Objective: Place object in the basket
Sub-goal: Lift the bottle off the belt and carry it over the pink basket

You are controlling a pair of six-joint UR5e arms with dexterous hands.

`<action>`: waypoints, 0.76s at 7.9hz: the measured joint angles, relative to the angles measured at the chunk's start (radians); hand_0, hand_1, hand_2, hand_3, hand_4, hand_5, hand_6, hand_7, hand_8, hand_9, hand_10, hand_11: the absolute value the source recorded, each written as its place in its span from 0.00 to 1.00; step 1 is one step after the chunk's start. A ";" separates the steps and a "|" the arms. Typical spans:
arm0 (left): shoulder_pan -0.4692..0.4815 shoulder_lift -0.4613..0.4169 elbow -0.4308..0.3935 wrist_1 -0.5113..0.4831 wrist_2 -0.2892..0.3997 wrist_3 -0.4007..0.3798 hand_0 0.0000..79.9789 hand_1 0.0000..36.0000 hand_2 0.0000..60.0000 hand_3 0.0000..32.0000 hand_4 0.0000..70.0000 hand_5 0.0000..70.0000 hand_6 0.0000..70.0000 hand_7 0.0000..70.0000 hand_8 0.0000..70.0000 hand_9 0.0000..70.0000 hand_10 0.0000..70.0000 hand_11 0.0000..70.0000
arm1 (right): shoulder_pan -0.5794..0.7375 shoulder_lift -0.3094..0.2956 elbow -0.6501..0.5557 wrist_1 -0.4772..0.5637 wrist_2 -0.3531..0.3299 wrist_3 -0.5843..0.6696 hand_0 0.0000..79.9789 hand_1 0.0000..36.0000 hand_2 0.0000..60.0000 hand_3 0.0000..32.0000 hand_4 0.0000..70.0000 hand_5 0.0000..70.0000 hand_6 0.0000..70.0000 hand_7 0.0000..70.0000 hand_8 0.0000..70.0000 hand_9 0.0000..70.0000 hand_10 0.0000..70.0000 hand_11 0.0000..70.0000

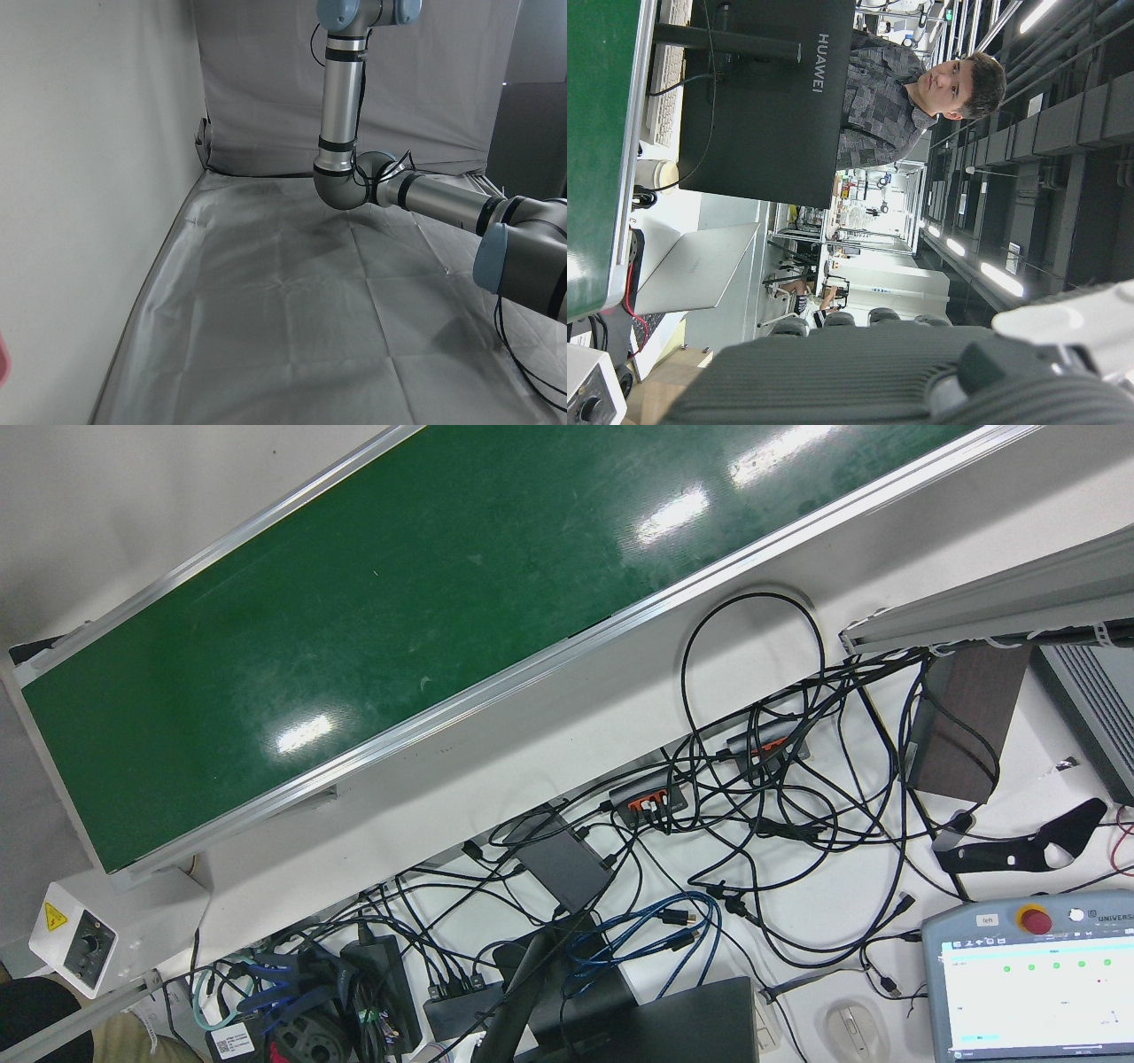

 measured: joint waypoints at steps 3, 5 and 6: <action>0.065 0.170 -0.163 0.019 0.000 0.017 0.76 0.38 0.05 0.00 0.55 1.00 0.59 0.88 0.82 1.00 1.00 1.00 | -0.001 0.000 -0.002 0.000 0.000 0.001 0.00 0.00 0.00 0.00 0.00 0.00 0.00 0.00 0.00 0.00 0.00 0.00; 0.098 0.212 -0.206 0.021 0.000 0.032 0.69 0.20 0.00 0.00 0.45 0.90 0.28 0.55 0.52 0.73 0.71 1.00 | -0.001 0.000 -0.002 0.000 0.000 0.000 0.00 0.00 0.00 0.00 0.00 0.00 0.00 0.00 0.00 0.00 0.00 0.00; 0.104 0.217 -0.215 0.024 0.000 0.035 0.68 0.00 0.00 0.00 0.39 0.74 0.20 0.42 0.37 0.54 0.55 0.78 | -0.001 0.000 -0.002 0.000 0.000 -0.001 0.00 0.00 0.00 0.00 0.00 0.00 0.00 0.00 0.00 0.00 0.00 0.00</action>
